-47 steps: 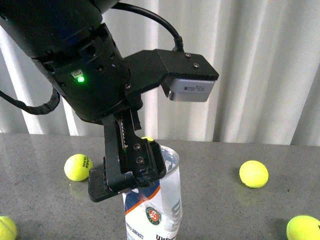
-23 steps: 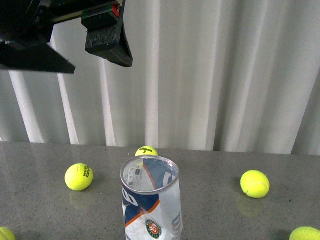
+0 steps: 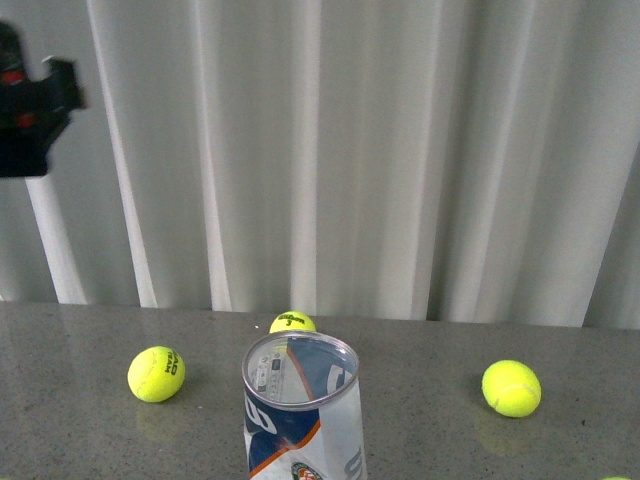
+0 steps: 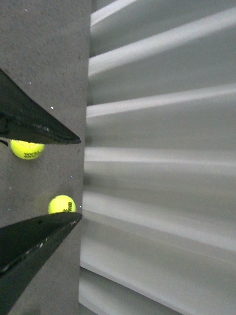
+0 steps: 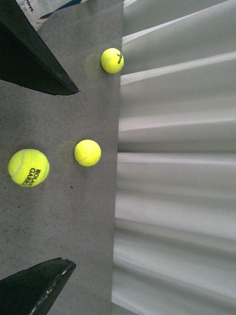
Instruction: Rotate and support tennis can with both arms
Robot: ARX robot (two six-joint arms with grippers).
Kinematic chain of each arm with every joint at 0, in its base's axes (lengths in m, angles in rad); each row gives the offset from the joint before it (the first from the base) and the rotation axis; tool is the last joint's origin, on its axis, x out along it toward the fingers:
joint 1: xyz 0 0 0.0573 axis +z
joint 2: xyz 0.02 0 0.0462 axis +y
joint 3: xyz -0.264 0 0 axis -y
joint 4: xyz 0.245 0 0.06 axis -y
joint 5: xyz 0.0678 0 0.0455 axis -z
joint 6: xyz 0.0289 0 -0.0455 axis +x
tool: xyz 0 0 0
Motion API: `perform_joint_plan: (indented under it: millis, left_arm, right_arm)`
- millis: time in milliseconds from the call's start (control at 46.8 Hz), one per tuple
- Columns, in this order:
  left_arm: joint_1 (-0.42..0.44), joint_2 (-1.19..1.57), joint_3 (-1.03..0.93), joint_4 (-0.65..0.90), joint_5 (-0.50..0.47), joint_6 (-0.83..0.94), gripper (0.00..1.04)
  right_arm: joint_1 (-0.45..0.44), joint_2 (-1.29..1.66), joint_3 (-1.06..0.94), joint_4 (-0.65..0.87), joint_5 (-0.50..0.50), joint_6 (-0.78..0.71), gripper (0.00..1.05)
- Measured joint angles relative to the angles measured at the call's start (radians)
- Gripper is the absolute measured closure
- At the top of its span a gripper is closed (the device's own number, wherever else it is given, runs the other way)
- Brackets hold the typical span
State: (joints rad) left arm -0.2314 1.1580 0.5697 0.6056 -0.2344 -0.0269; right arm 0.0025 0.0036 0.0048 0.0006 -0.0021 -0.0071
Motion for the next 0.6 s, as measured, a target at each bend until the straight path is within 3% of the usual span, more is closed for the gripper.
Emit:
perform_joint_plan:
  millis: [257, 599]
  left_arm:
    - [0.06, -0.125, -0.208, 0.055, 0.079, 0.011, 1.02]
    - [0.137, -0.317, -0.394, 0.055, 0.148, 0.019, 1.01]
  right_arm:
    - [0.0, 0.0, 0.0, 0.0, 0.001, 0.0, 0.07]
    - [0.0, 0.0, 0.0, 0.0, 0.001, 0.0, 0.07]
